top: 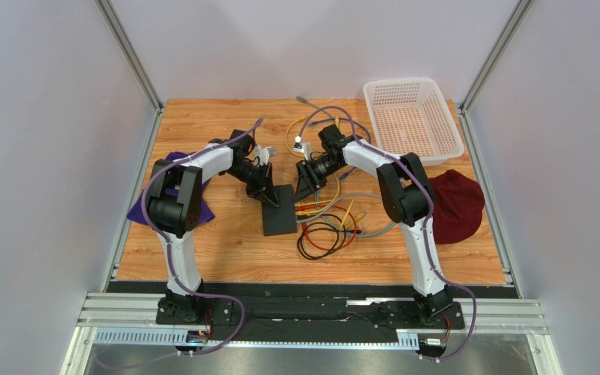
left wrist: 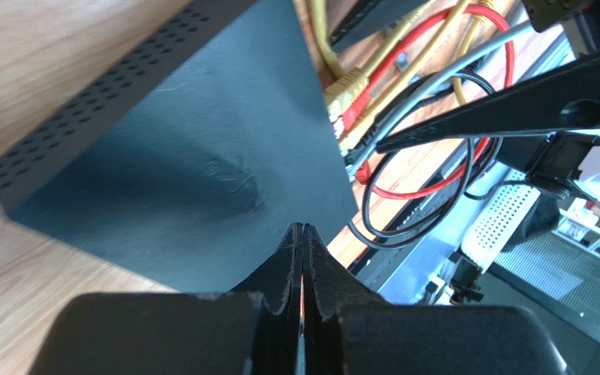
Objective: Pull the plug from the switch port
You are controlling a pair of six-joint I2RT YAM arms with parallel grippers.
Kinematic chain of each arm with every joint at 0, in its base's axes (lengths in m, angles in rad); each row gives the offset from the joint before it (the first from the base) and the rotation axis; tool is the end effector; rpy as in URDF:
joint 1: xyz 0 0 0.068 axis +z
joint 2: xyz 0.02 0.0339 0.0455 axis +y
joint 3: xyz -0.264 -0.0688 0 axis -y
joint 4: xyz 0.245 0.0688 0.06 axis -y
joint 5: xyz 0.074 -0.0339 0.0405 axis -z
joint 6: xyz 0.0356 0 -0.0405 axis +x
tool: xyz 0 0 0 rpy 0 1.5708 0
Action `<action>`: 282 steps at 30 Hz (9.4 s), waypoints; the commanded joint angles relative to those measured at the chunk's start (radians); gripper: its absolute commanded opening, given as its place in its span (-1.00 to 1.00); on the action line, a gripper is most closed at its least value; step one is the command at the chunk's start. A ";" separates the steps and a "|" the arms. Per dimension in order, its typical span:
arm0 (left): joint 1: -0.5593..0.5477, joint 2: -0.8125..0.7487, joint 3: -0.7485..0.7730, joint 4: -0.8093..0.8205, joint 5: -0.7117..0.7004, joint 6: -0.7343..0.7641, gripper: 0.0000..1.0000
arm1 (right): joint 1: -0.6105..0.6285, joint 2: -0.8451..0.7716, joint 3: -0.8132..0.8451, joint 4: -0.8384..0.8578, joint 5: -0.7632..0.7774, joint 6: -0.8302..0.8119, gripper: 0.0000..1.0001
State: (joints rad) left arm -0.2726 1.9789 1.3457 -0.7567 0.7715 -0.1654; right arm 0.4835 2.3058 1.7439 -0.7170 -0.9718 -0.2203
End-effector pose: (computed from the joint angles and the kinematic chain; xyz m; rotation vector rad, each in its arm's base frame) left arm 0.3551 -0.1251 0.1613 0.2619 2.8884 -1.2060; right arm 0.3966 0.2415 0.1395 -1.1012 2.4051 1.4317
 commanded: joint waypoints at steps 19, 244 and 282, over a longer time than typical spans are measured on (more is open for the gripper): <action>0.024 0.026 0.029 -0.027 -0.074 0.060 -1.00 | 0.023 0.069 0.045 -0.056 0.008 -0.060 0.08; -0.054 0.046 0.173 -0.109 -0.253 0.142 -0.01 | -0.137 -0.338 -0.304 -0.137 0.481 0.243 -0.03; -0.048 -0.057 0.158 -0.127 -0.195 0.142 0.25 | -0.082 -0.247 -0.060 -0.027 0.001 0.099 0.01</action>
State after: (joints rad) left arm -0.3248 2.0151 1.5230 -0.8921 0.5667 -0.0360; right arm 0.3779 2.0144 1.6062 -0.7719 -0.9531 -0.1310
